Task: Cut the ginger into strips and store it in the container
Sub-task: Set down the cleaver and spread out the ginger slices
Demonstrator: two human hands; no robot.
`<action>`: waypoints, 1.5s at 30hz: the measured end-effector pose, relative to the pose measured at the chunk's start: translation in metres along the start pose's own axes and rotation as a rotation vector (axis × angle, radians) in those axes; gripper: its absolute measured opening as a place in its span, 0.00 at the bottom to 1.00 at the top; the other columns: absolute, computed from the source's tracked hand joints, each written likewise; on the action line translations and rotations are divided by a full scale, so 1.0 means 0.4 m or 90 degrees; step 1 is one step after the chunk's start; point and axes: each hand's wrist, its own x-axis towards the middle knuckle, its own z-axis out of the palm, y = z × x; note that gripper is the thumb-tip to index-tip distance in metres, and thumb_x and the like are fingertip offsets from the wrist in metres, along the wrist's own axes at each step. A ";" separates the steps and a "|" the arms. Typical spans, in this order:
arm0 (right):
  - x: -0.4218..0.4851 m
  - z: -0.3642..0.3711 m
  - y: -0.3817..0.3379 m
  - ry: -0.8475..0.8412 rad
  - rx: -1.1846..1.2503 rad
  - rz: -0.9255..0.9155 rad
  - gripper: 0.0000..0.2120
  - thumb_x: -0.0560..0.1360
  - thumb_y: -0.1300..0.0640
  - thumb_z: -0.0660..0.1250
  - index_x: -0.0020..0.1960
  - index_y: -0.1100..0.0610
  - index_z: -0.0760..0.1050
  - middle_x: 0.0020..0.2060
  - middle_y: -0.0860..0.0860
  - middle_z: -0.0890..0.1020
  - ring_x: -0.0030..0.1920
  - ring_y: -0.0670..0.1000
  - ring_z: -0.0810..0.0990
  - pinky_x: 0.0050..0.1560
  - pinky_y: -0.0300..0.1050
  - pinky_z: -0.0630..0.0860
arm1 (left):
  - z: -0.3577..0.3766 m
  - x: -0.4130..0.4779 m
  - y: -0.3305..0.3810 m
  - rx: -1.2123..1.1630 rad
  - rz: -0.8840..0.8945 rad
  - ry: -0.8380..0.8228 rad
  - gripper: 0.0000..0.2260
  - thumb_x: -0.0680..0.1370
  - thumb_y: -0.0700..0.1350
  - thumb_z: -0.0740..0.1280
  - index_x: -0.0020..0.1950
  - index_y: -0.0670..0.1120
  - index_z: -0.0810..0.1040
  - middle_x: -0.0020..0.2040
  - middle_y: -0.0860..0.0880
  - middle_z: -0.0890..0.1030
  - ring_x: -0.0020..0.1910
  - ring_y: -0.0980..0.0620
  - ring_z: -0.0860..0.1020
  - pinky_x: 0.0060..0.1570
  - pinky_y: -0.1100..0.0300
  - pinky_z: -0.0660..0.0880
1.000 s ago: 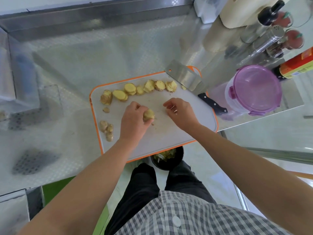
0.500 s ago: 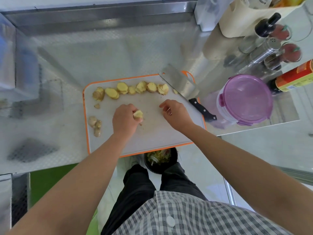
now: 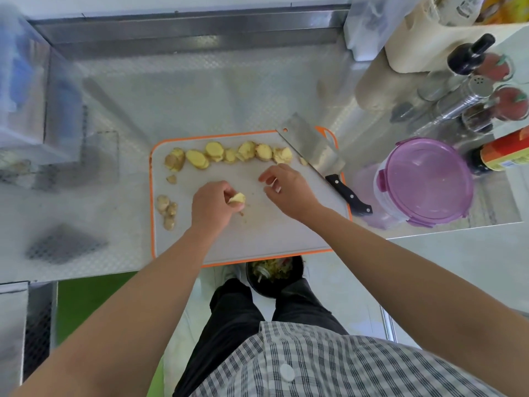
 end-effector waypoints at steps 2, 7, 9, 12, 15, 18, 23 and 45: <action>0.007 0.013 -0.027 -0.045 0.036 -0.008 0.10 0.73 0.63 0.67 0.54 0.57 0.79 0.46 0.51 0.78 0.40 0.50 0.78 0.48 0.44 0.76 | -0.004 0.002 -0.004 -0.051 0.003 0.003 0.10 0.67 0.44 0.78 0.44 0.45 0.80 0.40 0.49 0.79 0.38 0.53 0.74 0.39 0.60 0.67; 0.023 0.034 -0.059 -0.144 0.146 0.069 0.08 0.72 0.60 0.70 0.52 0.58 0.80 0.41 0.52 0.83 0.39 0.47 0.81 0.44 0.38 0.79 | -0.014 0.008 0.000 -0.166 -0.004 -0.041 0.10 0.67 0.43 0.78 0.44 0.46 0.80 0.37 0.51 0.80 0.34 0.55 0.75 0.36 0.64 0.71; 0.028 0.036 -0.053 -0.115 0.159 0.100 0.06 0.72 0.62 0.70 0.48 0.60 0.81 0.36 0.54 0.84 0.36 0.50 0.83 0.45 0.45 0.81 | -0.012 0.007 -0.002 -0.223 -0.017 -0.077 0.08 0.70 0.41 0.76 0.45 0.45 0.80 0.37 0.50 0.81 0.35 0.53 0.78 0.41 0.57 0.77; 0.030 0.042 -0.051 -0.106 0.189 0.136 0.04 0.71 0.63 0.71 0.46 0.61 0.80 0.35 0.56 0.84 0.36 0.52 0.84 0.44 0.47 0.82 | -0.012 0.007 -0.015 -0.309 -0.050 -0.085 0.05 0.73 0.38 0.73 0.46 0.43 0.80 0.35 0.49 0.81 0.32 0.51 0.79 0.42 0.52 0.79; 0.035 0.055 -0.070 -0.095 0.232 0.164 0.06 0.72 0.62 0.71 0.48 0.62 0.80 0.35 0.55 0.84 0.35 0.51 0.84 0.44 0.46 0.82 | -0.024 0.011 -0.022 -0.313 -0.075 -0.051 0.04 0.72 0.39 0.73 0.44 0.45 0.81 0.33 0.50 0.79 0.30 0.54 0.75 0.37 0.58 0.74; 0.052 0.064 -0.096 -0.089 0.222 0.150 0.06 0.75 0.63 0.68 0.51 0.61 0.79 0.36 0.52 0.82 0.35 0.50 0.82 0.43 0.45 0.82 | -0.057 0.024 -0.045 -0.233 -0.089 0.032 0.05 0.72 0.42 0.74 0.45 0.44 0.82 0.34 0.52 0.78 0.32 0.56 0.73 0.37 0.64 0.69; 0.088 0.088 -0.124 -0.106 0.145 0.127 0.07 0.76 0.63 0.63 0.51 0.58 0.79 0.35 0.50 0.80 0.30 0.43 0.76 0.39 0.41 0.76 | -0.145 0.062 -0.119 -0.006 -0.149 0.142 0.08 0.73 0.48 0.70 0.49 0.46 0.83 0.46 0.44 0.83 0.49 0.42 0.80 0.47 0.54 0.73; 0.042 -0.094 0.073 0.155 -0.011 0.114 0.16 0.72 0.67 0.65 0.59 0.57 0.75 0.51 0.53 0.77 0.40 0.50 0.76 0.45 0.48 0.75 | 0.029 0.174 0.160 0.269 0.307 0.072 0.19 0.67 0.41 0.71 0.58 0.44 0.77 0.55 0.43 0.76 0.56 0.40 0.72 0.51 0.47 0.71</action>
